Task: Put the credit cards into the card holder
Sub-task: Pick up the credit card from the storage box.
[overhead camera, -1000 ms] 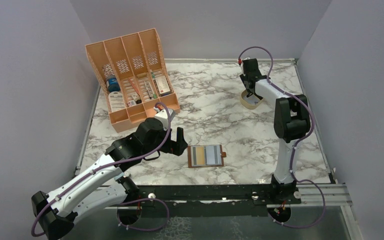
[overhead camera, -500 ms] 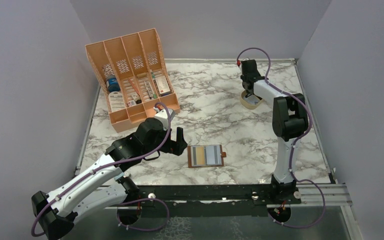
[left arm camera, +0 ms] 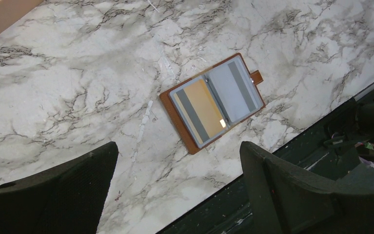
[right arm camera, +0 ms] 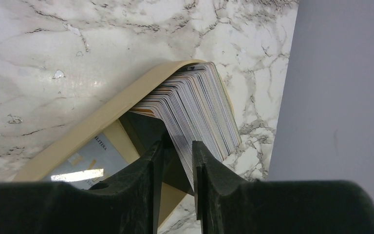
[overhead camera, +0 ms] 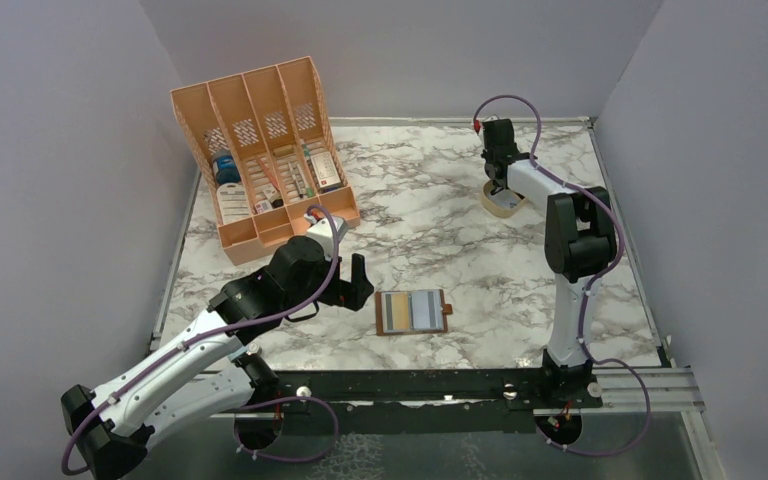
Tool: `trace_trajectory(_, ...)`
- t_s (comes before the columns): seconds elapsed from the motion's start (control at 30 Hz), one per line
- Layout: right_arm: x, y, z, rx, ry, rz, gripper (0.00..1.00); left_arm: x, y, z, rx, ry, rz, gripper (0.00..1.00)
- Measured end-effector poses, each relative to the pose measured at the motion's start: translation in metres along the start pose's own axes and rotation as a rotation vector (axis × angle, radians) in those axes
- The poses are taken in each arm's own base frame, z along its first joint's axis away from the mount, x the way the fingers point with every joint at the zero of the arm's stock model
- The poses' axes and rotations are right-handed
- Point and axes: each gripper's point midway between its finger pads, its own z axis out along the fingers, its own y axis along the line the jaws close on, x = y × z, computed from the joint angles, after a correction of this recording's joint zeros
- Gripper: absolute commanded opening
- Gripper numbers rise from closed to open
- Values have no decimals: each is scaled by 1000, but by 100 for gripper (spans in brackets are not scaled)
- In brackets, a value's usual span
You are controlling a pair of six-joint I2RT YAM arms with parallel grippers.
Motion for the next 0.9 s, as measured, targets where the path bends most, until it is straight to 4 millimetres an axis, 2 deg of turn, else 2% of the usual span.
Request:
trace_trajectory(0.6,-1,-1,0,2,-5,-10,11,0,1,0,-4,-2,0,99)
trace_trajectory(0.9,-2,-1,-3,-11,-5,1,1,-2,3,0,-11,-5,-6,99)
